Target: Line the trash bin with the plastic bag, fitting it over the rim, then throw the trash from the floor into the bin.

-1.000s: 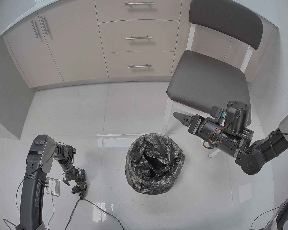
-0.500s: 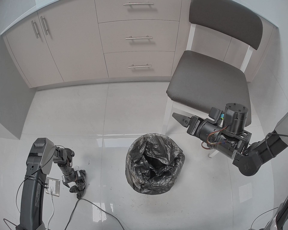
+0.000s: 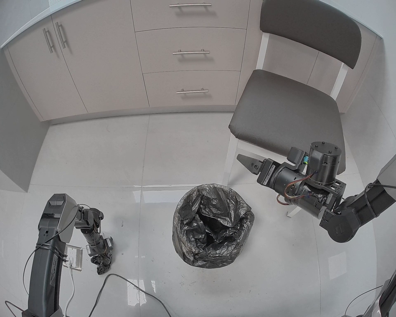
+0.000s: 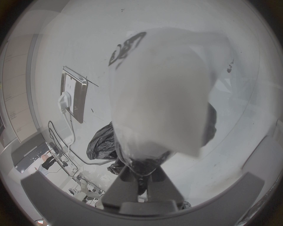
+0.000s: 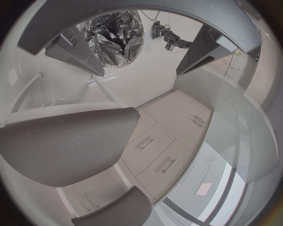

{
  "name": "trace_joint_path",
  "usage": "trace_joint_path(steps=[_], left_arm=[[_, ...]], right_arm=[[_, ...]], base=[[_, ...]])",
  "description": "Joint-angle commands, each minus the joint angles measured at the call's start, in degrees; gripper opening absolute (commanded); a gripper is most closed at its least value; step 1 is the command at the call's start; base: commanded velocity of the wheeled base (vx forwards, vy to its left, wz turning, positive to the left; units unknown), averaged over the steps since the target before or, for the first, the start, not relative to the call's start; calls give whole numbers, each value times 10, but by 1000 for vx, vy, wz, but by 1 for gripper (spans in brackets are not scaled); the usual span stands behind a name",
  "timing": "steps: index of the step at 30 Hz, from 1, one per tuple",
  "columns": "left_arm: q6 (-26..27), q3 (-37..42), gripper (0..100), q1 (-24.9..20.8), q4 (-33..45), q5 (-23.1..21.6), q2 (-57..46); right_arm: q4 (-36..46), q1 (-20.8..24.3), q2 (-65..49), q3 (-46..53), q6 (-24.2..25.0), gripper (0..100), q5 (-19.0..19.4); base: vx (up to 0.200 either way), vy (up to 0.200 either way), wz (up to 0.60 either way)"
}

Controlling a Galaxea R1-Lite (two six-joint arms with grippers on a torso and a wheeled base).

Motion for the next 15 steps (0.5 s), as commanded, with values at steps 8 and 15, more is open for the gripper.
trace_joint_path(steps=[8, 15], left_arm=[[-31, 0, 0, -18, 44, 25, -46], [-128, 0, 0, -54, 146, 17, -145]], right_arm=[[-3, 0, -7, 10, -3, 100, 3], [-3, 3, -12, 11, -3, 100, 3]], base=[[0, 0, 0], [0, 0, 0]])
